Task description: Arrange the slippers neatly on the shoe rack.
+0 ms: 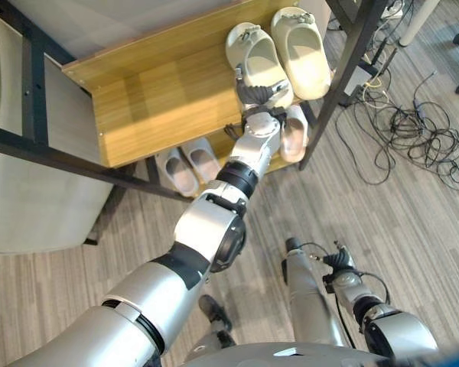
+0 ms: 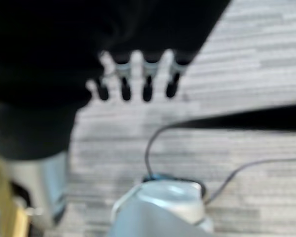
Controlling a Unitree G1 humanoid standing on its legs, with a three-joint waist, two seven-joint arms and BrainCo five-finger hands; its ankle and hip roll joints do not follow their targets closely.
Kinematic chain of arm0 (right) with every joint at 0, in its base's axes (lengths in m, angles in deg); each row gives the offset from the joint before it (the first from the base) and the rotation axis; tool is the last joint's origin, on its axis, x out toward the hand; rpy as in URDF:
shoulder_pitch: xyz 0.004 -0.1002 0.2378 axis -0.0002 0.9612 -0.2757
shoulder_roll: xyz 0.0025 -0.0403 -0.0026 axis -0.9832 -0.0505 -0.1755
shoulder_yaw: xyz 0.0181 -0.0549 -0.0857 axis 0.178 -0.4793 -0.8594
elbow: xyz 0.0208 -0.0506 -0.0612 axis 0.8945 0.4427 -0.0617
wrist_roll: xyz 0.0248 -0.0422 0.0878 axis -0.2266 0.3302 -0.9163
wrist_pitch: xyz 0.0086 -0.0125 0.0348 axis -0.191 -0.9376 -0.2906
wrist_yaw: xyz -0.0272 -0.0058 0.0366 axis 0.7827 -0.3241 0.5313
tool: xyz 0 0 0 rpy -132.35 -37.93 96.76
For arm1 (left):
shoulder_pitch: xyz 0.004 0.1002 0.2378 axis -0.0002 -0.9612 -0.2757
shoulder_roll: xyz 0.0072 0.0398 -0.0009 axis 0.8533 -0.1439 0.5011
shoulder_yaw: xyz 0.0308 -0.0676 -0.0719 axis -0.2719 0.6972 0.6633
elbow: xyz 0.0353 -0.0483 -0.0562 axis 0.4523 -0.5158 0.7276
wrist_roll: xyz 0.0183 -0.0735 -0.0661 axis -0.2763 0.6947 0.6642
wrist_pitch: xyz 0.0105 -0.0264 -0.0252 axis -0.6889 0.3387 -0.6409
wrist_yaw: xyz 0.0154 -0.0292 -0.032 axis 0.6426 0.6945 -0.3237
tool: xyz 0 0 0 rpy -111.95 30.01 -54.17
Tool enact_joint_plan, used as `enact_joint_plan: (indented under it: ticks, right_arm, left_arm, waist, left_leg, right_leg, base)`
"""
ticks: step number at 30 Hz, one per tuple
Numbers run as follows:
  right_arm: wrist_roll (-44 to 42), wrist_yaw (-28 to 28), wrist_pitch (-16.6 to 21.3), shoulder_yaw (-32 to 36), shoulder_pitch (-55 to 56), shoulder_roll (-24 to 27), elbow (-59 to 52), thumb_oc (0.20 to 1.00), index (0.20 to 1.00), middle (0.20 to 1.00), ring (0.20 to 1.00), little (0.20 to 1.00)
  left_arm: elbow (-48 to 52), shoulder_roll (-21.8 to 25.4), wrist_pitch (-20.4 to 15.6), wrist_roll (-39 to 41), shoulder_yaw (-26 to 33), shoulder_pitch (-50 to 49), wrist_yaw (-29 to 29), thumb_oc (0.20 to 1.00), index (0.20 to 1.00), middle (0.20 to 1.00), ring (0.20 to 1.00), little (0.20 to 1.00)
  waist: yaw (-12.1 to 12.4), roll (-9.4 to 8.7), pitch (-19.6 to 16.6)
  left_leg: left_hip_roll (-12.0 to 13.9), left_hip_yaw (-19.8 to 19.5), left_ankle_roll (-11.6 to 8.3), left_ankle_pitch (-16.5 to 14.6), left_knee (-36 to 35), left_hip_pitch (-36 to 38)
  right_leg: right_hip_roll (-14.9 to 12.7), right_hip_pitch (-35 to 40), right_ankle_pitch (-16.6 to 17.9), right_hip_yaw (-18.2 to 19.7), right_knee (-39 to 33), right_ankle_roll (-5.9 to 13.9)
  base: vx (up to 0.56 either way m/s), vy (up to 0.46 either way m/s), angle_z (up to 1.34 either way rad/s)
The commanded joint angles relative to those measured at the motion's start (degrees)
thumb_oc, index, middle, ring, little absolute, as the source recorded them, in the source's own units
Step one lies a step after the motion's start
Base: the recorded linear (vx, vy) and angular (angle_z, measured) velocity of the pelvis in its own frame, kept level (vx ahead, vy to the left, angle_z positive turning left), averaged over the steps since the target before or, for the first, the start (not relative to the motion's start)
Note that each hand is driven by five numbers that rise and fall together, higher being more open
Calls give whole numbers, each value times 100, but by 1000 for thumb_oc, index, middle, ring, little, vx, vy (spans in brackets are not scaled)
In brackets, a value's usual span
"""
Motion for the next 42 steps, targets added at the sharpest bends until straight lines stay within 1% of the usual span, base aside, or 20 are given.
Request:
enact_joint_plan:
  ticks: [1, 3, 5, 9, 13, 14, 17, 21, 23, 24, 27, 29, 32, 34, 35, 36, 38, 39, 40, 42]
  right_arm:
    - [13, 14, 149, -29, -465, 220, 77, 1000, 1000, 1000, 1000, 1000]
    - [-9, 10, 152, 16, -395, 202, 79, 1000, 1000, 1000, 1000, 1000]
    - [-22, 17, 156, 42, -362, 189, 96, 1000, 1000, 1000, 1000, 1000]
    - [-16, 46, 176, 64, -286, 142, 101, 1000, 1000, 1000, 1000, 1000]
    - [-30, 65, 181, 104, -253, 116, 83, 1000, 1000, 1000, 1000, 1000]
    - [-42, 91, 190, 124, -226, 96, 54, 1000, 1000, 1000, 1000, 1000]
    - [-91, 128, 191, 194, -219, 77, 38, 1000, 1000, 1000, 1000, 1000]
    - [-158, 189, 205, 295, -239, 70, 30, 1000, 1000, 1000, 1000, 1000]
    - [-165, 203, 211, 309, -257, 59, 23, 1000, 1000, 1000, 1000, 1000]
    - [-192, 226, 238, 354, -303, 83, 22, 1000, 1000, 1000, 1000, 1000]
    - [-201, 300, 254, 420, -296, 92, 28, 1000, 1000, 1000, 1000, 1000]
    - [-198, 340, 270, 446, -306, 93, 16, 1000, 1000, 1000, 1000, 1000]
    - [-203, 396, 321, 515, -339, 108, 9, 1000, 1000, 1000, 1000, 1000]
    - [-221, 432, 356, 579, -387, 131, 27, 1000, 1000, 1000, 1000, 1000]
    - [-232, 456, 354, 611, -422, 168, 27, 1000, 1000, 1000, 1000, 1000]
    - [-232, 456, 354, 611, -422, 168, 26, 1000, 1000, 1000, 1000, 1000]
    - [-248, 534, 369, 672, -482, 248, 53, 1000, 1000, 1000, 1000, 1000]
    - [-248, 534, 369, 671, -481, 246, 53, 1000, 1000, 1000, 1000, 1000]
    - [-258, 574, 369, 706, -547, 316, 58, 1000, 1000, 1000, 1000, 1000]
    - [-246, 598, 380, 704, -549, 351, 57, 1000, 1000, 1000, 1000, 1000]
  left_arm:
    - [-195, 201, -540, -807, 189, 986, 555, 1000, 1000, 1000, 1000, 1000]
    - [-151, 352, -624, -1012, 85, 881, 831, 1000, 1000, 1000, 1000, 1000]
    - [-94, 399, -644, -1036, 74, 827, 871, 1000, 1000, 1000, 1000, 1000]
    - [218, 551, -617, -1014, 39, 696, 806, 1000, 1000, 1000, 1000, 1000]
    - [494, 549, -515, -1008, 4, 558, 667, 1000, 1000, 1000, 1000, 1000]
    - [784, 523, -415, -983, -6, 409, 508, 1000, 1000, 1000, 1000, 1000]
    - [1433, 363, -288, -1013, -85, 4, 173, 1000, 1000, 1000, 1000, 1000]
    - [2096, 147, -14, -1054, -414, -777, -676, 1000, 1000, 1000, 1000, 1000]
    - [2217, 130, 69, -1189, -562, -965, -849, 1000, 1000, 1000, 1000, 1000]
    - [2492, 138, 156, -1415, -842, -1299, -1169, 1000, 1000, 1000, 1000, 1000]
    - [3057, 185, 226, -1578, -1121, -1800, -1576, 1000, 1000, 1000, 1000, 1000]
    - [3511, 352, 228, -1709, -1322, -2190, -1798, 1000, 1000, 1000, 1000, 1000]
    - [4101, 855, 115, -2156, -1645, -2693, -1954, 1000, 1000, 1000, 1000, 1000]
    - [4377, 1255, -90, -2487, -1779, -3002, -1838, 1000, 1000, 1000, 1000, 1000]
    - [4692, 1573, -263, -2613, -1767, -3417, -1694, 1000, 1000, 1000, 1000, 1000]
    - [4692, 1573, -263, -2613, -1767, -3418, -1694, 1000, 1000, 1000, 1000, 1000]
    - [4959, 2013, -630, -2802, -1716, -3958, -1344, 1000, 1000, 1000, 1000, 1000]
    - [4962, 2016, -630, -2802, -1716, -3961, -1344, 1000, 1000, 1000, 1000, 1000]
    - [5014, 2225, -847, -2983, -1708, -4297, -1120, 1000, 1000, 1000, 1000, 1000]
    - [5008, 2346, -910, -3077, -1704, -4478, -991, 1000, 1000, 1000, 1000, 1000]
  waist:
    - [-15, -17, 399]
    - [5, -42, 386]
    - [9, -47, 383]
    - [57, -51, 397]
    - [112, -61, 436]
    - [150, -94, 459]
    - [227, -105, 466]
    - [355, -104, 493]
    - [388, -95, 507]
    - [456, -79, 555]
    - [538, -62, 638]
    - [587, -64, 660]
    - [678, -62, 713]
    - [721, -64, 753]
    - [771, -80, 798]
    - [770, -80, 798]
    - [854, -108, 866]
    - [853, -109, 866]
    - [902, -132, 910]
    - [929, -142, 934]
  left_leg:
    - [95, -83, 73, -1288, 1441, -78]
    - [138, -142, 80, -1310, 1491, -100]
    - [153, -172, 88, -1313, 1518, -122]
    - [167, -257, 114, -1321, 1558, -146]
    - [170, -328, 145, -1329, 1583, -162]
    - [191, -336, 188, -1146, 1543, -220]
    - [172, -421, 215, -1136, 1545, -206]
    - [110, -525, 252, -1124, 1512, -116]
    - [82, -552, 264, -1116, 1479, -71]
    - [39, -614, 287, -1095, 1452, -24]
    - [-45, -692, 316, -1087, 1434, 58]
    - [-82, -728, 332, -1078, 1407, 108]
    - [-112, -765, 369, -1069, 1381, 169]
    - [-130, -808, 390, -1064, 1382, 183]
    - [-131, -857, 416, -1067, 1404, 190]
    - [-131, -857, 416, -1067, 1404, 190]
    - [-120, -908, 452, -1089, 1461, 192]
    - [-119, -909, 452, -1090, 1463, 191]
    - [-106, -943, 472, -1104, 1499, 190]
    - [-99, -961, 484, -1105, 1511, 188]
  right_leg:
    - [-97, 1266, 923, -81, -2142, 475]
    - [-110, 1339, 912, -127, -2143, 487]
    - [-116, 1373, 911, -161, -2147, 489]
    - [-143, 1496, 927, -259, -2185, 526]
    - [-176, 1578, 939, -340, -2209, 553]
    - [-157, 1587, 1128, -324, -2296, 549]
    - [-197, 1719, 1134, -422, -2314, 572]
    - [-269, 1968, 1163, -565, -2417, 618]
    - [-284, 2049, 1162, -604, -2450, 629]
    - [-317, 2136, 1172, -648, -2465, 663]
    - [-390, 2341, 1190, -758, -2577, 691]
    - [-412, 2452, 1234, -811, -2665, 700]
    - [-453, 2548, 1280, -882, -2738, 727]
    - [-477, 2618, 1281, -932, -2764, 730]
    - [-485, 2666, 1277, -962, -2762, 736]
    - [-485, 2666, 1277, -962, -2762, 736]
    - [-507, 2725, 1264, -1034, -2736, 738]
    - [-507, 2726, 1264, -1035, -2736, 738]
    - [-524, 2754, 1266, -1062, -2717, 733]
    - [-537, 2786, 1261, -1091, -2712, 734]
  base:
    - [0, 0, 0]
    - [-9, -39, 3]
    - [-4, -8, 2]
    - [-17, -10, 12]
    - [-56, -16, 8]
    - [-108, -53, 3]
    - [-43, -19, 6]
    - [-6, 4, 12]
    - [-13, 18, 19]
    - [-21, 18, 15]
    - [-35, 25, 12]
    - [-29, 14, 12]
    - [-28, 4, 9]
    - [-31, -4, 4]
    - [-30, -2, 4]
    - [-24, 2, 4]
    - [-23, -13, 9]
    - [-42, -18, 14]
    - [-22, -3, 13]
    - [-22, -7, 11]
